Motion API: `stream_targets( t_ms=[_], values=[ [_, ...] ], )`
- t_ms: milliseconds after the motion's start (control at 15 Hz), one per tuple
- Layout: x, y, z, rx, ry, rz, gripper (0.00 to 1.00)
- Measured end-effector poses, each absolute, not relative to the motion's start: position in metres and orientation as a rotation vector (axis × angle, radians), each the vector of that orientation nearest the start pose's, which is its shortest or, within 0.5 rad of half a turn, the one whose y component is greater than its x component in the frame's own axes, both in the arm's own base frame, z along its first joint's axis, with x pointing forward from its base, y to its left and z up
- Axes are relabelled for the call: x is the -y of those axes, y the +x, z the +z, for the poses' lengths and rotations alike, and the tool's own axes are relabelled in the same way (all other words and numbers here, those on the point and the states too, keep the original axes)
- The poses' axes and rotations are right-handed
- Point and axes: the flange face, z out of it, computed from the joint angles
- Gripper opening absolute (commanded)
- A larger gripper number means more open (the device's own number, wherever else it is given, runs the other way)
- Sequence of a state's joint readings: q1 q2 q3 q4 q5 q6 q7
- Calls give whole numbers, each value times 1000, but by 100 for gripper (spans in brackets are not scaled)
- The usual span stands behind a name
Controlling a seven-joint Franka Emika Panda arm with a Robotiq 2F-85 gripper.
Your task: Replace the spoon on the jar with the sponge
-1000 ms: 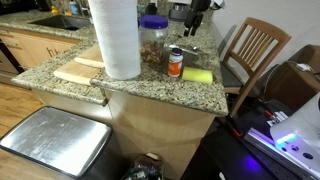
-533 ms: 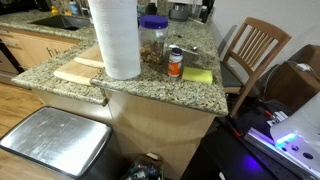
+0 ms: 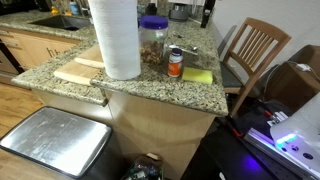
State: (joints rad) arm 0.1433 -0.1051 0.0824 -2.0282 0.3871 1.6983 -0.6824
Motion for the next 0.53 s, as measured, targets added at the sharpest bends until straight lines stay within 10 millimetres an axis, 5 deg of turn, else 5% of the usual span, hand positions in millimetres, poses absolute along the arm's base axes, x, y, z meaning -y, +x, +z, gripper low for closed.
stream_targets(
  t_ms=[200, 533],
  values=[
    [-179, 458, 477, 1254, -2366, 286, 100],
    [-197, 421, 475, 1440, -2213, 436, 100]
  ],
)
